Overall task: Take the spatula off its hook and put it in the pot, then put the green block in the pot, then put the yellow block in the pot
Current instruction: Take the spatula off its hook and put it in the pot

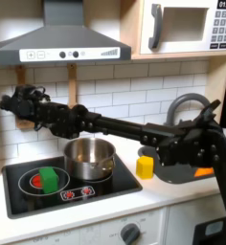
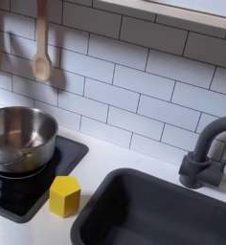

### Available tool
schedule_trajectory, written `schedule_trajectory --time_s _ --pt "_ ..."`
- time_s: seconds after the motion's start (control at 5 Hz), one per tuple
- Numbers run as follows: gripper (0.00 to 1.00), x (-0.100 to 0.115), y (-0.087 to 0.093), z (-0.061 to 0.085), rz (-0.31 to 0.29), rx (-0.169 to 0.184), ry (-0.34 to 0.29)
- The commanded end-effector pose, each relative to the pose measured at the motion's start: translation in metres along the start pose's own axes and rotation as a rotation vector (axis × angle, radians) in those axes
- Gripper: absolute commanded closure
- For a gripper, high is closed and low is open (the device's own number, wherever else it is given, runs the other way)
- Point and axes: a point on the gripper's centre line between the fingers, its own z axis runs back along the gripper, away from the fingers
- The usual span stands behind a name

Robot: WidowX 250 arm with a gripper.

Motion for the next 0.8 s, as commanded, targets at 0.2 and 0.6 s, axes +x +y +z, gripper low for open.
schedule_trajectory --time_s 0.2,0.6 --pt "0.00 -0.006 -0.016 -0.016 0.023 -0.027 0.004" --pt "0.00 -0.006 -0.012 -0.016 0.025 -0.013 0.001"
